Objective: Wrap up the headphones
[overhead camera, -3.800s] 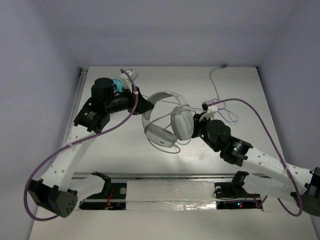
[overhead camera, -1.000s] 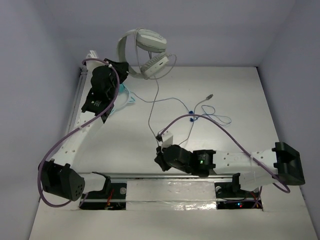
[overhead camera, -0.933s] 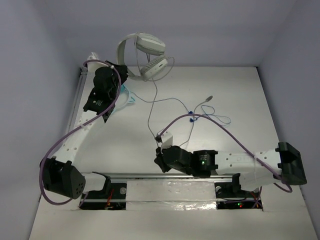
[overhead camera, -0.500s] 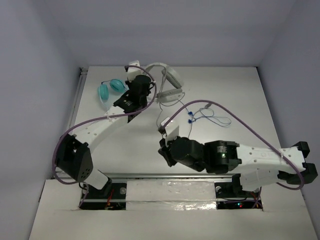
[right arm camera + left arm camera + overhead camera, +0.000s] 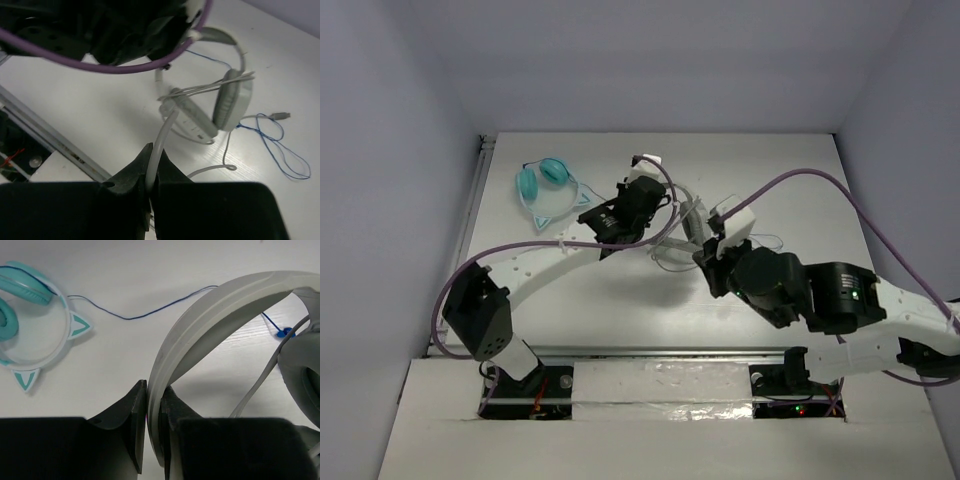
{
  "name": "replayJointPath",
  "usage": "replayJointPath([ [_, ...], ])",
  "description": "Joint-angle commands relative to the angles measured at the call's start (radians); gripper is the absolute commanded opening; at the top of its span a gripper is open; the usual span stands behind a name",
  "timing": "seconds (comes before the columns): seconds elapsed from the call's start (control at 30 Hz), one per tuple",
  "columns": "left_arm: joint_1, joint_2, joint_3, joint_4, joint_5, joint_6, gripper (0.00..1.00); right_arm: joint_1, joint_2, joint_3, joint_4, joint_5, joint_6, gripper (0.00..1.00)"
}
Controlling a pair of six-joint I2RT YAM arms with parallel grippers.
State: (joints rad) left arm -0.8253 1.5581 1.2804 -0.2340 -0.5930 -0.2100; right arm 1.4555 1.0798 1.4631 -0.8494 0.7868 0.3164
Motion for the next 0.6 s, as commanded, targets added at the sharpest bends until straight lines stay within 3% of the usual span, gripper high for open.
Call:
replayJointPath([
  [0.0,-0.005,-0.145,-0.044,0.010,0.096,0.009,0.00,-0.036,-0.061,-0.016,-0.002,0.080,-0.036,0.00],
  [0.2,-0.014,-0.308,-0.163,0.001,0.350,0.081,0.00,-0.096,-0.078,-0.096,0.053,0.129,-0.063,0.00],
  [0.47,-0.014,-0.513,-0.243,-0.053,0.628,0.156,0.00,-0.296,-0.054,-0.188,0.191,0.085,-0.149,0.00],
  [0.57,0.017,-0.578,-0.256,-0.025,0.634,0.106,0.00,-0.316,-0.063,-0.211,0.230,0.088,-0.136,0.00],
])
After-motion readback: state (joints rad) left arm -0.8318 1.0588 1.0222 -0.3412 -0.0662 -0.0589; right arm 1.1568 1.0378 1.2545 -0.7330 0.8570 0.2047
